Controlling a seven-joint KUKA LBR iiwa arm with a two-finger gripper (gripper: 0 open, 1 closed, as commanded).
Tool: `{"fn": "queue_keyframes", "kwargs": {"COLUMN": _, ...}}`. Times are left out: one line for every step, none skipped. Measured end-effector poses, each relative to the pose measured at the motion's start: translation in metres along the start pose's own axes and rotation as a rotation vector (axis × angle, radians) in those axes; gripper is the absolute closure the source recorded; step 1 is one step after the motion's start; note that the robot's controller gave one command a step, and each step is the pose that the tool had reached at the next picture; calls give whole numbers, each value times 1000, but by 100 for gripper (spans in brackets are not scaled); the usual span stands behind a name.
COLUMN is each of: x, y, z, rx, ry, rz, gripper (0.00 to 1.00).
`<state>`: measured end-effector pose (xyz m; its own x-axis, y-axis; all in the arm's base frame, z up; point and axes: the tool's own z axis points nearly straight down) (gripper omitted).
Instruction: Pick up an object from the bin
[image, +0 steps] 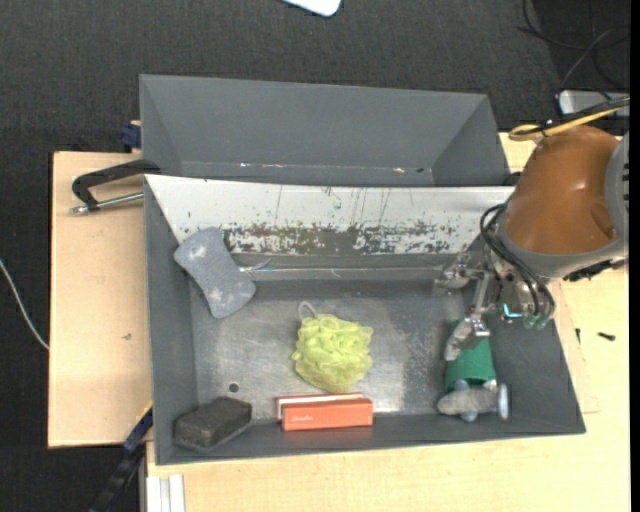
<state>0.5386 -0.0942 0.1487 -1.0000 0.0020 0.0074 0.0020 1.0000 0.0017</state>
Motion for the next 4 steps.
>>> {"fn": "queue_keyframes", "kwargs": {"x": -2, "y": 0, "z": -4, "rx": 1, "ry": -8, "rz": -1, "gripper": 0}}
{"fn": "queue_keyframes", "kwargs": {"x": 6, "y": 17, "z": -1, "rx": 4, "ry": -11, "rz": -89, "gripper": 0}}
{"fn": "queue_keyframes", "kwargs": {"x": 6, "y": 47, "z": -4, "rx": -1, "ry": -11, "rz": -288, "gripper": 0}}
{"fn": "queue_keyframes", "kwargs": {"x": 8, "y": 96, "z": 71, "rx": 1, "ry": -9, "rz": -179, "gripper": 100}}
